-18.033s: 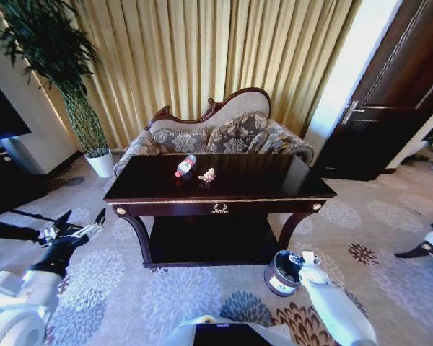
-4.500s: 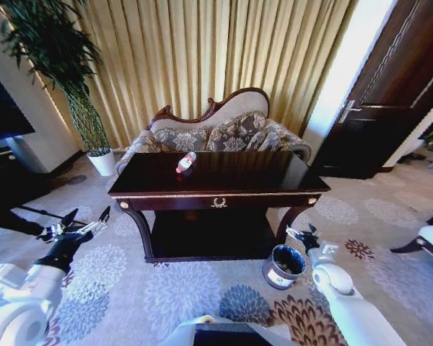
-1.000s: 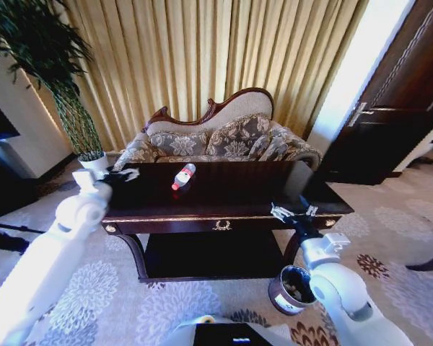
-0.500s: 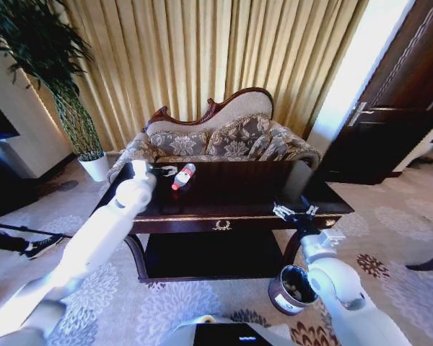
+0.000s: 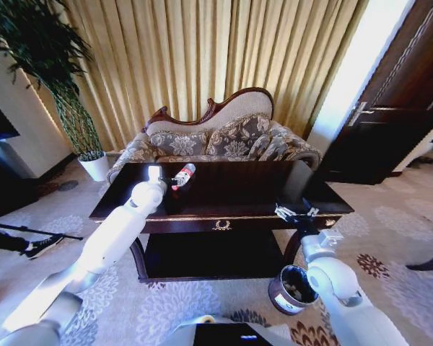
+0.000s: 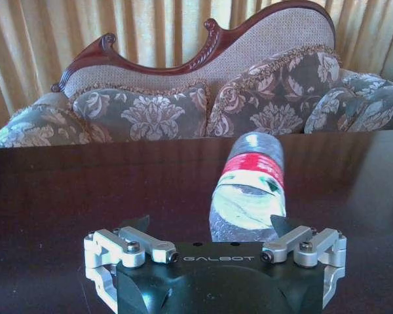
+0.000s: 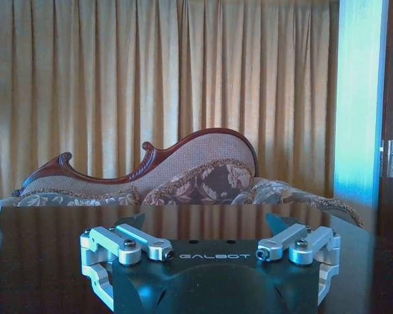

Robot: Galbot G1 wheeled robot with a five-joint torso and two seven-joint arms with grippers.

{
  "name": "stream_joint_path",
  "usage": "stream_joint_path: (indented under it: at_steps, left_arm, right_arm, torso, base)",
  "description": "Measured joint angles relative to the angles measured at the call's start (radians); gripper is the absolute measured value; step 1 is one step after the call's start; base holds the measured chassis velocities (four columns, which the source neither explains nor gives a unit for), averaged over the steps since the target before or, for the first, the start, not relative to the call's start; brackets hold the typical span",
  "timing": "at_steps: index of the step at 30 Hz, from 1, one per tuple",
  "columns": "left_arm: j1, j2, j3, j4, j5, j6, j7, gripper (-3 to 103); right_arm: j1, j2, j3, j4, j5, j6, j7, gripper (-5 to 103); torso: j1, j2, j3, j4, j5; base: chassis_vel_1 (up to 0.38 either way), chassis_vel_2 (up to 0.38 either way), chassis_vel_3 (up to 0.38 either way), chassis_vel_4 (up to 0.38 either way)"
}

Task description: Move to the front of the table and place the trash on the table into the trash bin.

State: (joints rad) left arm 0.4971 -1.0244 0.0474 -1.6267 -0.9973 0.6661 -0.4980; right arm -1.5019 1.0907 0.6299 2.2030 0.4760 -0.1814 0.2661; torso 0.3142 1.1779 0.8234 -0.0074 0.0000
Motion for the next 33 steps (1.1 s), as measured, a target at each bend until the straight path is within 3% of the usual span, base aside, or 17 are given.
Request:
stream_joint_path:
  at_steps: [8, 16, 25, 33]
  left_arm:
    - [0.008, -0.009, -0.003, 0.012, 0.009, 0.001, 0.021, 100]
    - [0.030, 0.010, -0.016, -0.050, 0.085, -0.022, 0.118, 100]
    - [0.015, 0.014, -0.018, -0.016, 0.105, -0.023, 0.155, 100]
    - [-0.033, 0.045, -0.017, 0.031, 0.139, 0.002, 0.248, 100]
  right_arm:
    - [-0.002, 0.002, 0.000, 0.007, -0.001, 0.000, 0.000, 100]
    - [-0.009, 0.003, 0.001, 0.016, -0.003, 0.000, 0.001, 100]
    - [-0.018, 0.004, 0.000, 0.026, -0.004, 0.000, 0.001, 100]
    - [-0.026, 0.007, 0.007, 0.025, -0.005, 0.000, 0.004, 100]
  torso:
    - [0.000, 0.000, 0.000, -0.0001, 0.0000]
    - [0.000, 0.000, 0.000, 0.0000, 0.0000]
    - [0.000, 0.000, 0.000, 0.0000, -0.0001]
    - [0.000, 0.000, 0.000, -0.0001, -0.0002]
  base:
    - [0.000, 0.000, 0.000, 0.000]
    - [0.000, 0.000, 0.000, 0.000]
    - [0.000, 0.000, 0.000, 0.000]
    - [0.000, 0.000, 0.000, 0.000]
